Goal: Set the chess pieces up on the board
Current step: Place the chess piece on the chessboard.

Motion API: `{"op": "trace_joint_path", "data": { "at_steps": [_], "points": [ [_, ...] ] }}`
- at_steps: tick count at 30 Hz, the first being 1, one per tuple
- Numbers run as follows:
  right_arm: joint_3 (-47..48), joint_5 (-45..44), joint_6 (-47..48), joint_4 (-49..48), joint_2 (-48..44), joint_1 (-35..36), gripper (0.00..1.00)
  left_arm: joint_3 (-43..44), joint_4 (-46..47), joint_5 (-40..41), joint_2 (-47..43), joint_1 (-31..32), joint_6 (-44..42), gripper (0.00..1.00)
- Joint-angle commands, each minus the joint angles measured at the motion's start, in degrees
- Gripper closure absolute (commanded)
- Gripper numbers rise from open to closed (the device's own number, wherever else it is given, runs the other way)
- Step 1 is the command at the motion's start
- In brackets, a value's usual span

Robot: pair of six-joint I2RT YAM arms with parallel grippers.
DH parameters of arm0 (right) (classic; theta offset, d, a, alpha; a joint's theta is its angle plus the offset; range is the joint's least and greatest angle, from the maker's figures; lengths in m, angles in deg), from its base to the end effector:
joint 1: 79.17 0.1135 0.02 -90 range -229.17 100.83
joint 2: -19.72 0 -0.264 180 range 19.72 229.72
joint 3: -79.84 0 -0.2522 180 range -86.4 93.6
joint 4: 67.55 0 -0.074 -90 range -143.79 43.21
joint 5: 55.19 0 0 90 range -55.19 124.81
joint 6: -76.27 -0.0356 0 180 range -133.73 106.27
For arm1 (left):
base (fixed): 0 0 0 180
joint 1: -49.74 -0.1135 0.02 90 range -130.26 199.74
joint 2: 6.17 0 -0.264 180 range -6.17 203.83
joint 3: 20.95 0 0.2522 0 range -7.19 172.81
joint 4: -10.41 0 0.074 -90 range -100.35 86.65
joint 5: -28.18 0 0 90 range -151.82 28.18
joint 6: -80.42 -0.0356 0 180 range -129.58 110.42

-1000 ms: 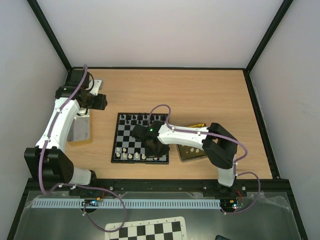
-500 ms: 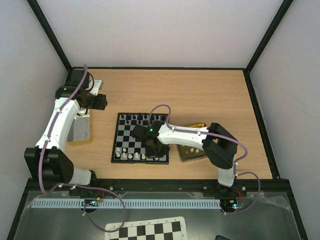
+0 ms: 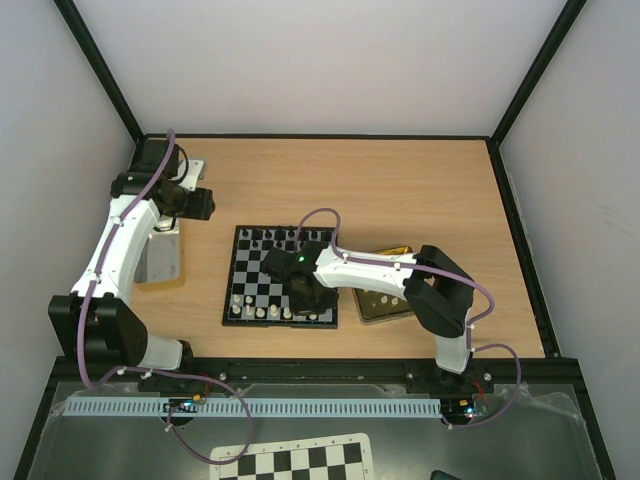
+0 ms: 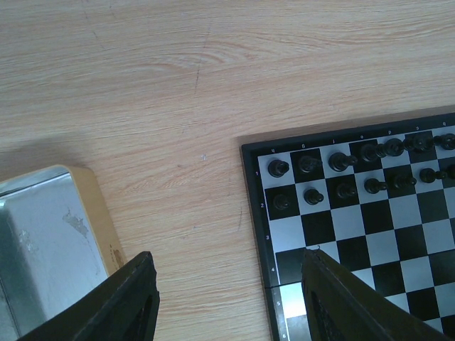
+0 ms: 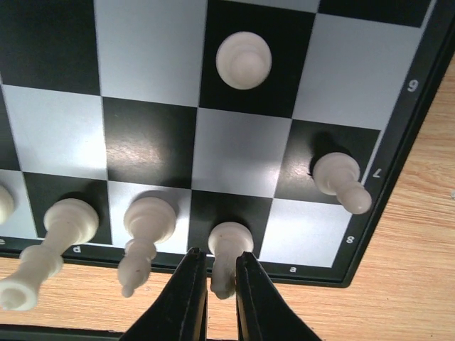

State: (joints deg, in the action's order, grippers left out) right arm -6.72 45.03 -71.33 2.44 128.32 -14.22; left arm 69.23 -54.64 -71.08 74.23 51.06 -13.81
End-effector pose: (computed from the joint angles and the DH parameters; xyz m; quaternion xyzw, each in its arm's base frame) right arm 0.1454 0.3260 0.1891 0.0675 -0.9928 -0.0797 0.0578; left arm 0.2865 -0.0123 0.3270 0.0701 0.9490 -0.0695 0.2993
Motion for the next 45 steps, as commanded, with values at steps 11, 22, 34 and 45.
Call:
{"op": "trace_joint_path", "data": {
  "at_steps": [11, 22, 34, 45],
  "points": [
    [2.7, -1.6, 0.83, 2.57, 1.34, -0.14, 0.89, -0.63, 0.08, -0.5, -1.01, -0.18, 0.49, 0.44],
    [2.19, -1.82, 0.54, 2.83, 1.11, -0.43, 0.85, -0.66, 0.07, -0.59, -0.82, -0.18, 0.45, 0.44],
    [1.62, -1.64, 0.98, 1.81, 0.85, -1.59, 0.85, -0.68, -0.12, -0.5, -1.29, -0.42, 0.45, 0.44],
    [2.55, -2.0, 2.41, 1.33, 1.08, -3.31, 0.85, -0.88, 0.05, -0.41, -1.23, -1.06, 0.44, 0.44]
  ]
}}
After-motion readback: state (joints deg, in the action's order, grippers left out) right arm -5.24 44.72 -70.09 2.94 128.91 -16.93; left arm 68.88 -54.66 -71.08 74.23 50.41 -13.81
